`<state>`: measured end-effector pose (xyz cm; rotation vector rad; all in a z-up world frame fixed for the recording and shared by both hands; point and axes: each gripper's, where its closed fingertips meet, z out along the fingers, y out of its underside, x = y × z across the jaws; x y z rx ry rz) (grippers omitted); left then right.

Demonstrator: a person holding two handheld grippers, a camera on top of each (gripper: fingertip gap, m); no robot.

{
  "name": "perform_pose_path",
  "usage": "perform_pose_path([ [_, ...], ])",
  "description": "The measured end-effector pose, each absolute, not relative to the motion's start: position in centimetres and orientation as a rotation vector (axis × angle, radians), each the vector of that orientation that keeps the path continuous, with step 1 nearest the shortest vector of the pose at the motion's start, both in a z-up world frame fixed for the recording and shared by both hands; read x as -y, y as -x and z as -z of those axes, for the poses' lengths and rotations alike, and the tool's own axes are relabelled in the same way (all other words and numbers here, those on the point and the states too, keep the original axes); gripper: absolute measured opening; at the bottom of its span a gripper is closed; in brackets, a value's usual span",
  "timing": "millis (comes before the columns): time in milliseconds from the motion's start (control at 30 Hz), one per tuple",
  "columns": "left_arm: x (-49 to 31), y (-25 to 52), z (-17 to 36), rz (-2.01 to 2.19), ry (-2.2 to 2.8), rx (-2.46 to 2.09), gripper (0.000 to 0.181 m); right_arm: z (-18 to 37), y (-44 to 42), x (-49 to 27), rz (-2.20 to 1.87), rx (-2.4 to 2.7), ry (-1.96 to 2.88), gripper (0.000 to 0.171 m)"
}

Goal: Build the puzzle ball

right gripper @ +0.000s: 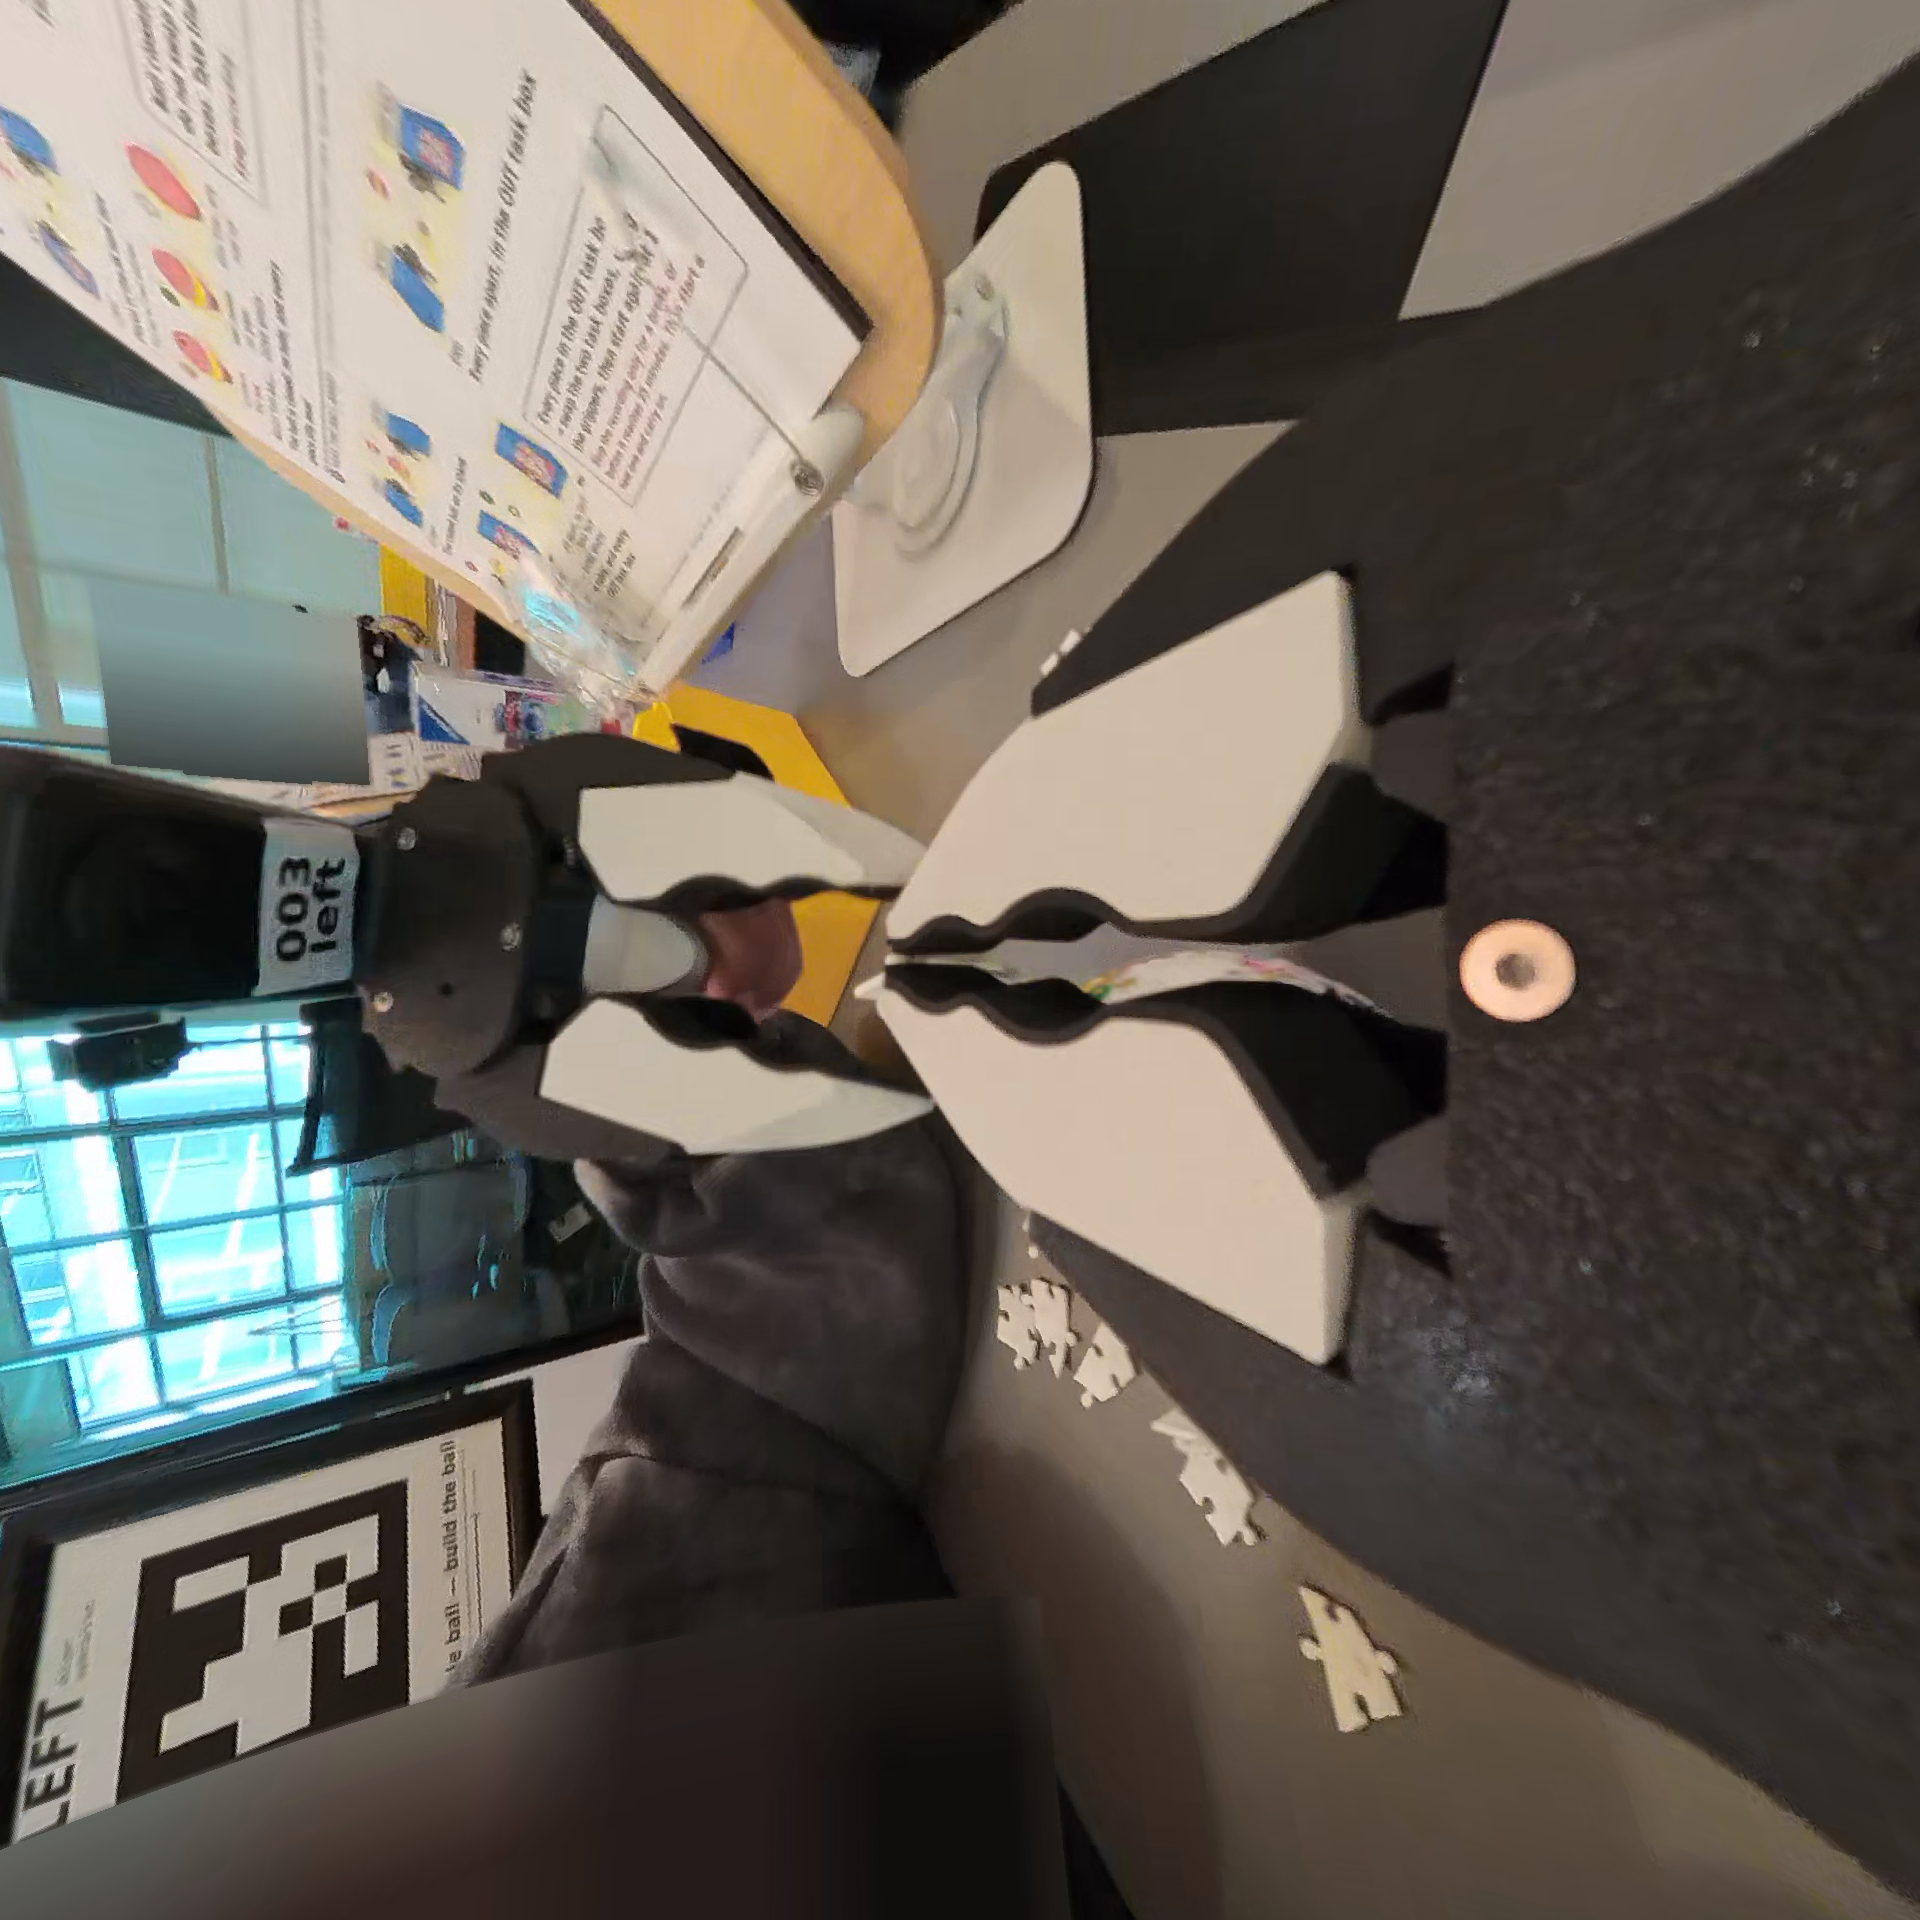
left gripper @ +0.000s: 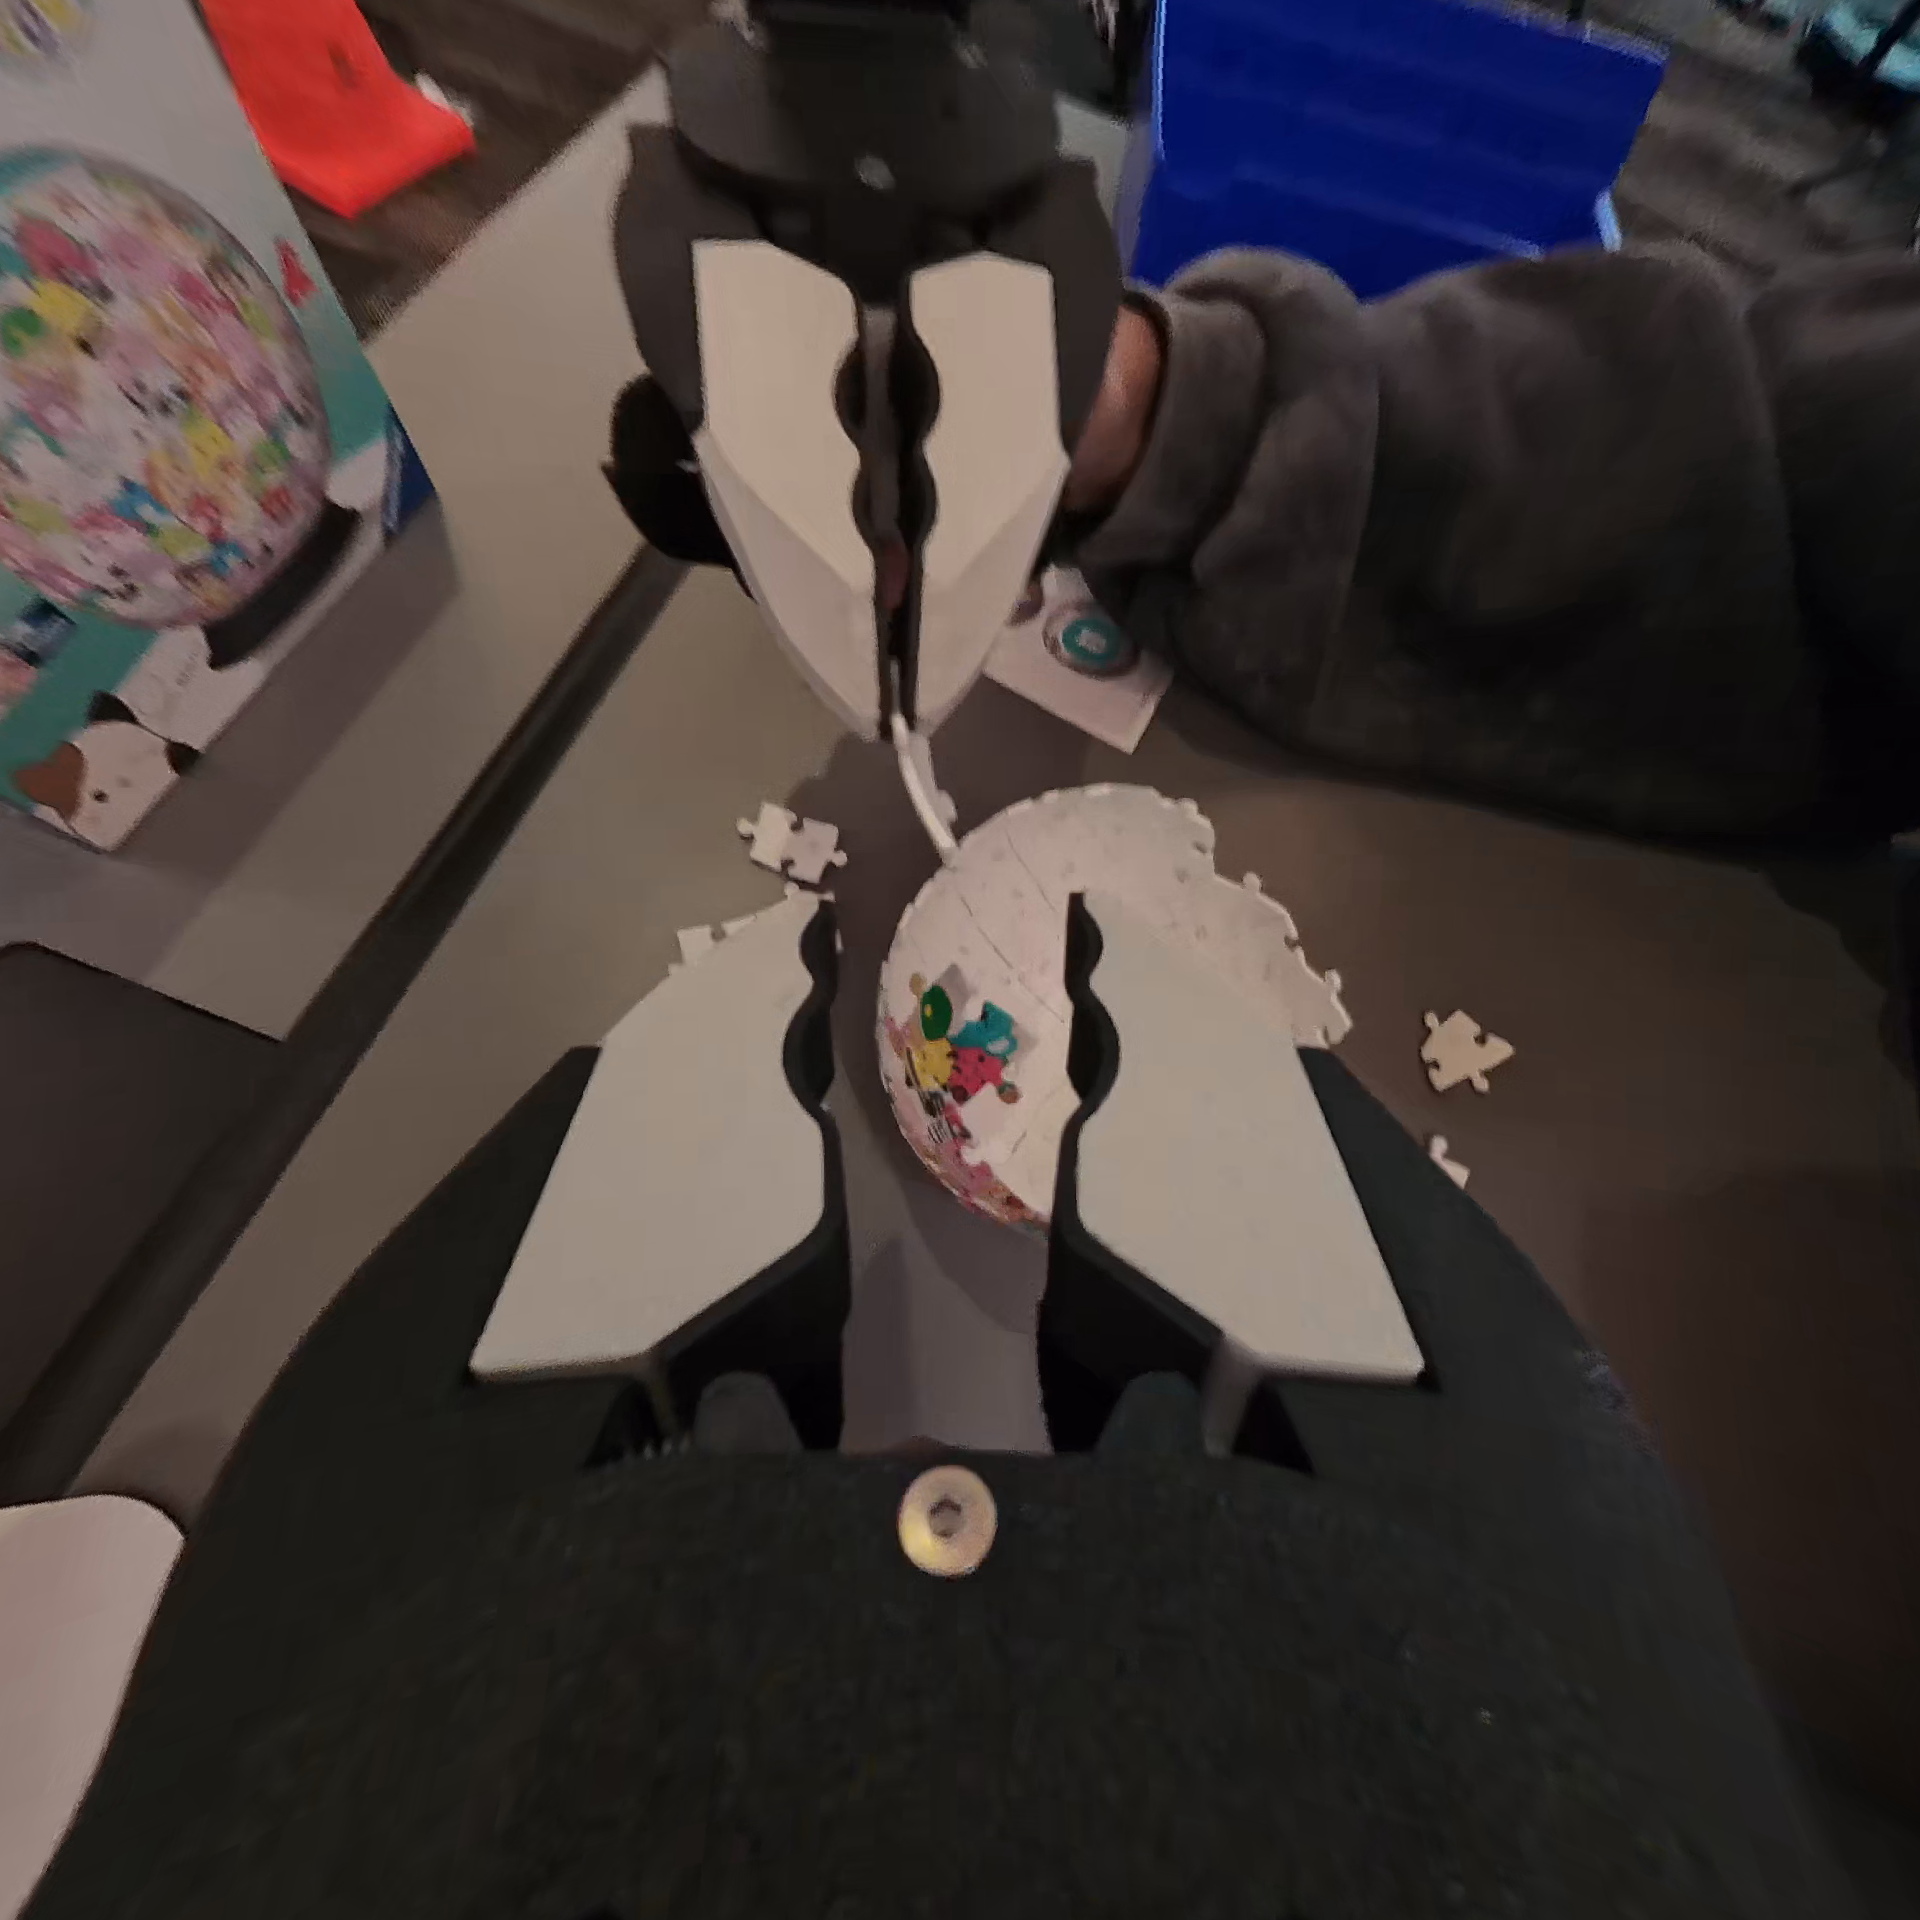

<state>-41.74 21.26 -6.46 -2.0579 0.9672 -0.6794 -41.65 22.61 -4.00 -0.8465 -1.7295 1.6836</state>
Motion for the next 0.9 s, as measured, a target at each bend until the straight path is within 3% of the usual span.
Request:
perform_pose_path([
  [167,-22.0,42.1,5.5,0.739,2.001,-0.887,0.038,3.3,42.5,-21.5,-1.668,1.712,0.855,0.002],
  [300,-21.8,42.2,5.9,0.688,1.997,-0.938,0.002,3.7,42.7,-21.9,-1.624,1.714,0.876,0.002],
  [533,-22.1,42.6,7.3,0.387,2.056,-1.037,0.002,5.6,42.6,-22.0,-1.4,1.886,0.94,0.003],
  [900,-21.9,42.7,7.8,0.362,2.083,-1.05,0.004,6.7,42.6,-22.5,-1.229,1.973,1.032,0.002],
])
